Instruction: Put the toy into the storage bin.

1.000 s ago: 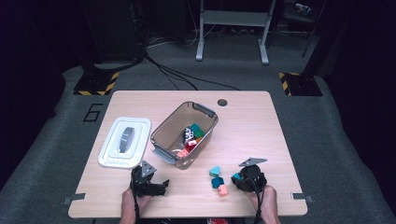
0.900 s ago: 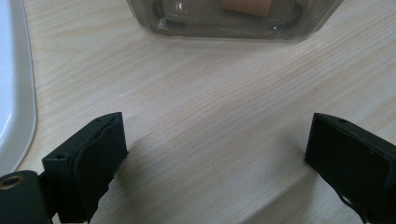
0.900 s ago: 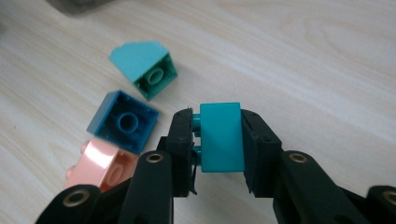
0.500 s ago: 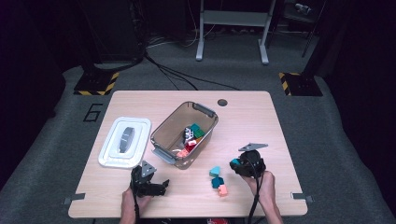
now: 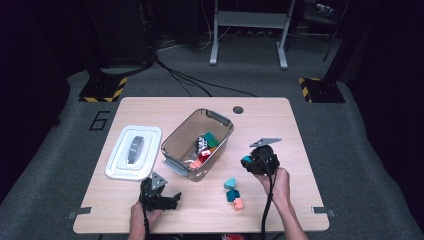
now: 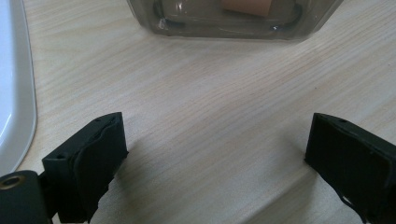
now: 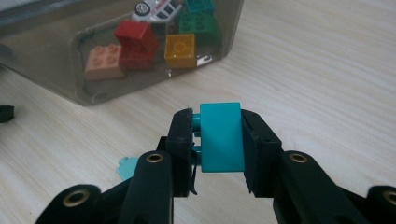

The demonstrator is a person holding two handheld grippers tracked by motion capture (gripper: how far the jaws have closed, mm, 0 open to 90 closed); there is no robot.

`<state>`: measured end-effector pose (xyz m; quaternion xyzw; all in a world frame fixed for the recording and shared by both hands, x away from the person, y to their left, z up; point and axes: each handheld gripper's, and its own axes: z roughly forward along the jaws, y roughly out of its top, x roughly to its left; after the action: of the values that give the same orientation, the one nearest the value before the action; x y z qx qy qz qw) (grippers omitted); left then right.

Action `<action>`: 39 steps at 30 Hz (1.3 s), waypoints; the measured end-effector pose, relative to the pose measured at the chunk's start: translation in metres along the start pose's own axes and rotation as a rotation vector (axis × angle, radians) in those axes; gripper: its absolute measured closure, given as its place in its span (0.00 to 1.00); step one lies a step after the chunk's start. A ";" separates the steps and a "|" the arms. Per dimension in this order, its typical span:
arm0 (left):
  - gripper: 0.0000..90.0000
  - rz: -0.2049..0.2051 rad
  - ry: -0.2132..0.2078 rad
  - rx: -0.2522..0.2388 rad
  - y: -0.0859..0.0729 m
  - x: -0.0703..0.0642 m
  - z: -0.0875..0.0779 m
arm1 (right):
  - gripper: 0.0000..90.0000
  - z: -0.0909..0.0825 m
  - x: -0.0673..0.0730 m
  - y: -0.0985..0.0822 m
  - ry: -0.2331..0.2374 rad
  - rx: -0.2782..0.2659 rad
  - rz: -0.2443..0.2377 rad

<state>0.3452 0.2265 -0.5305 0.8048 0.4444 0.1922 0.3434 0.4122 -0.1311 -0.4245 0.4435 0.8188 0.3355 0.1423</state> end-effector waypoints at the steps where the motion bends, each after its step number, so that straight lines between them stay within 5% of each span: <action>1: 0.06 0.000 0.000 0.000 0.000 0.000 0.000 | 0.75 -0.001 0.001 0.002 -0.003 0.001 0.001; 39: 0.06 0.007 0.003 0.002 0.000 0.000 0.000 | 0.75 -0.006 0.028 0.104 0.000 -0.063 -0.126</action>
<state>0.3451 0.2267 -0.5306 0.8063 0.4423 0.1944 0.3412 0.4589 -0.0709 -0.3475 0.3867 0.8340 0.3514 0.1771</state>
